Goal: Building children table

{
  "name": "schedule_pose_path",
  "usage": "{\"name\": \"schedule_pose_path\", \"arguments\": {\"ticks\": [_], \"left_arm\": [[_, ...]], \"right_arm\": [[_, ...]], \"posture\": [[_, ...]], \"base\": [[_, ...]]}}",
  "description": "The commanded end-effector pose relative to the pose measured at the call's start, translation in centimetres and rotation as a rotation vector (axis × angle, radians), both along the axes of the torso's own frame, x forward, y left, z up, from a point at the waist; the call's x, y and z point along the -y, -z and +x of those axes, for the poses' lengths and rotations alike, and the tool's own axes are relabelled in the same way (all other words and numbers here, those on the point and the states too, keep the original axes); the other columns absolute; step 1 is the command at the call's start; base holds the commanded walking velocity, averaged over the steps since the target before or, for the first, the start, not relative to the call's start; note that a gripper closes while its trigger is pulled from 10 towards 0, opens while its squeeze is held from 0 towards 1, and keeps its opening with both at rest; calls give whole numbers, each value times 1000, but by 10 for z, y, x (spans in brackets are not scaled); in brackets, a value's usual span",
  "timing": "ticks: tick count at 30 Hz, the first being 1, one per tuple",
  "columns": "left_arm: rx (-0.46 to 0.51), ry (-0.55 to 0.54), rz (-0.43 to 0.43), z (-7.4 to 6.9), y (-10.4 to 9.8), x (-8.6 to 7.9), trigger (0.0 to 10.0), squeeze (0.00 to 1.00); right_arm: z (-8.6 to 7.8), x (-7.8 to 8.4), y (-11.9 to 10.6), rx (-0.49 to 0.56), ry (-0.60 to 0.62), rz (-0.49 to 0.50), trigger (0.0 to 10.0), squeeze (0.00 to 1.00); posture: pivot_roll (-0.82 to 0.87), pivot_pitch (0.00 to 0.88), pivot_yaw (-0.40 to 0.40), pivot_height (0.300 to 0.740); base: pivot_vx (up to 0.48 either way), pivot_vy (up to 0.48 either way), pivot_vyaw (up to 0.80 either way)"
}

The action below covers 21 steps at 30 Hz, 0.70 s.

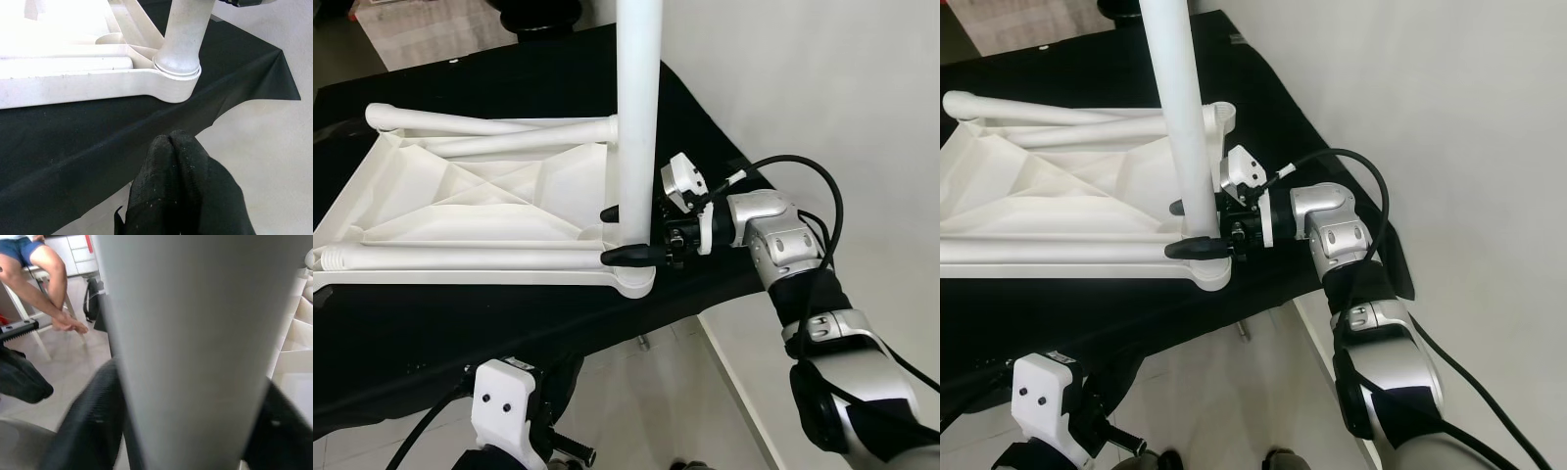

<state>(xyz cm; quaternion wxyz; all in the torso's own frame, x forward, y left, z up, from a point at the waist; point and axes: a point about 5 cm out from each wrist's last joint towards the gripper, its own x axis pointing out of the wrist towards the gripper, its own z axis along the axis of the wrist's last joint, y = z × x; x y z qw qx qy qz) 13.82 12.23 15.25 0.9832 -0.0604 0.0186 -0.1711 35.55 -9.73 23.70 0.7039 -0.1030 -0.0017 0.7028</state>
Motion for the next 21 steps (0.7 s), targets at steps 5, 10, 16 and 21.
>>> {"name": "schedule_pose_path", "arguments": {"ticks": [5, 10, 16, 21], "left_arm": [[-11, 0, 2, -2, 1, 0, 10000, 0], [-9, -1, 0, 0, 2, 0, 10000, 0], [-7, -5, 1, 1, 2, -1, 10000, 0], [-4, -6, 7, 4, 4, -3, 10000, 0]], "right_arm": [[1, -2, 0, -3, -28, 28, 0, 0], [0, 9, 5, 77, 201, 71, 0, 0], [-6, 6, 26, 133, 632, 74, 0, 0], [-48, -6, 56, 108, 1004, 63, 0, 0]], "posture": [[64, 207, 5, 740], [50, 201, -7, 740], [28, 201, -5, 740], [27, 188, 3, 740]], "base": [[0, 0, 0], [0, 0, 0], [0, 0, 0], [0, 0, 0]]}}
